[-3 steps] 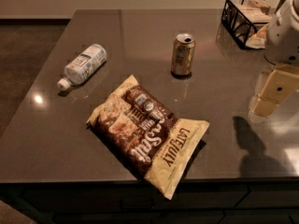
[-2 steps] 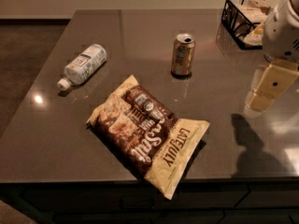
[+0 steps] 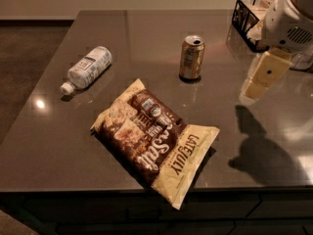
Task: Move orange can near brown chip bag
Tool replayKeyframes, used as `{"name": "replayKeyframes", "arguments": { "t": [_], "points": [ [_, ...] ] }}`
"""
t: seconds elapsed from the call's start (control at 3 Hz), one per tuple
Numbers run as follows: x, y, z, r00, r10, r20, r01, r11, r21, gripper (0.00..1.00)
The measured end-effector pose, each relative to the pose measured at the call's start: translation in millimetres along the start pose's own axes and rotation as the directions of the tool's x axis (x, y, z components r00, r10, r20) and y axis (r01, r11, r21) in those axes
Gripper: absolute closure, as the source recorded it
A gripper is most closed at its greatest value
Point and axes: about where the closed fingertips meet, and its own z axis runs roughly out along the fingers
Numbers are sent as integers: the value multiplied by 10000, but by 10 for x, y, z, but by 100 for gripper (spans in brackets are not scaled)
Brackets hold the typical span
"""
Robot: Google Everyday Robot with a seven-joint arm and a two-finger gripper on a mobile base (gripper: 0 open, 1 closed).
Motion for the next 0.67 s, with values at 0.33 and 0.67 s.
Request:
{"name": "replayKeyframes", "arguments": {
  "t": [0.33,0.67],
  "points": [
    [-71,-252,104,9983,447,369,-450,9989,87,0],
    [-122,-474,235,9930,926,732,-936,9956,100,0]
  ]
}}
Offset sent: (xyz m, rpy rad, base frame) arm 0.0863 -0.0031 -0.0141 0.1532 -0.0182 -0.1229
